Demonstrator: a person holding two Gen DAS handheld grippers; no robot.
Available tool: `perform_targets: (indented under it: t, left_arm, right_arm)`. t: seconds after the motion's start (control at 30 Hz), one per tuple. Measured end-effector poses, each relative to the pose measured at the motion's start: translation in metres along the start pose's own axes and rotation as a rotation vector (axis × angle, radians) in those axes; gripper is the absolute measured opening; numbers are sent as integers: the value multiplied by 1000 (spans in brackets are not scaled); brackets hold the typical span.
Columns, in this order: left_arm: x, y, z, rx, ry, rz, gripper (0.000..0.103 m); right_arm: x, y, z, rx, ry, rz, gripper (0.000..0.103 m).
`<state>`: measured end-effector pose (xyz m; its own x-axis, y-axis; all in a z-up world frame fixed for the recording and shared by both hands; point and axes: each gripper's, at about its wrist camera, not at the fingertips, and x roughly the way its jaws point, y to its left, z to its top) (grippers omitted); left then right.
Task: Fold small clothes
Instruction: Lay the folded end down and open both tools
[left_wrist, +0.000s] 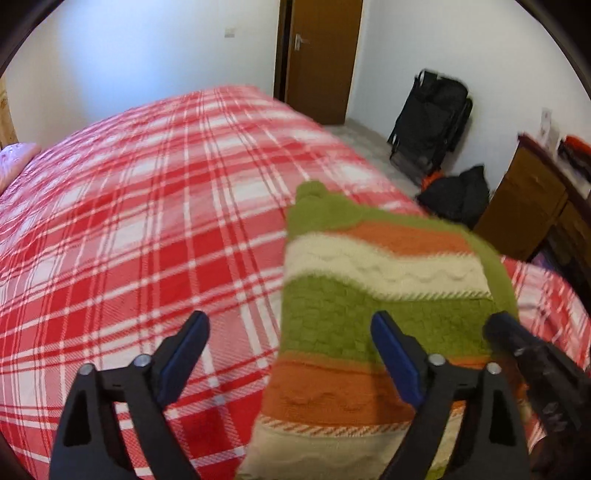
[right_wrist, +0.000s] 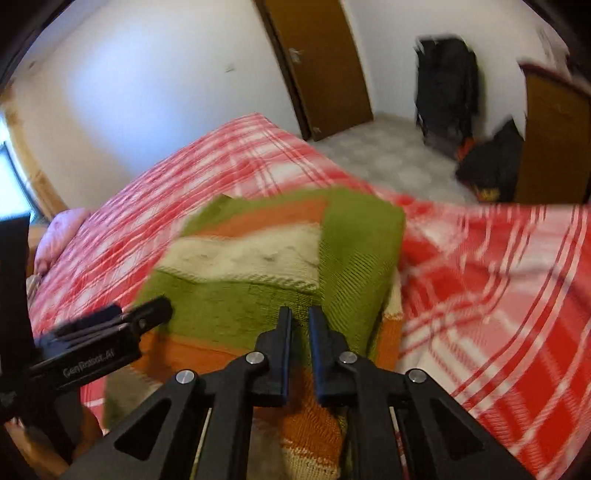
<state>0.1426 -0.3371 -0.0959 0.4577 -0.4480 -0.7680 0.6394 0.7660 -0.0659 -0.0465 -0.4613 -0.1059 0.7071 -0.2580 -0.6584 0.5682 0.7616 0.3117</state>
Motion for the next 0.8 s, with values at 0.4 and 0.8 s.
perform_targets:
  t: [0.4,0.8]
  left_arm:
    - [44,14,-1,-91,37,-74,103]
    - [10,27,-28,-130,86,-93,103]
  right_arm:
    - [10,4,-9,-35,-89,-35,6]
    - [3,31,-22,-188,-156,-183,9]
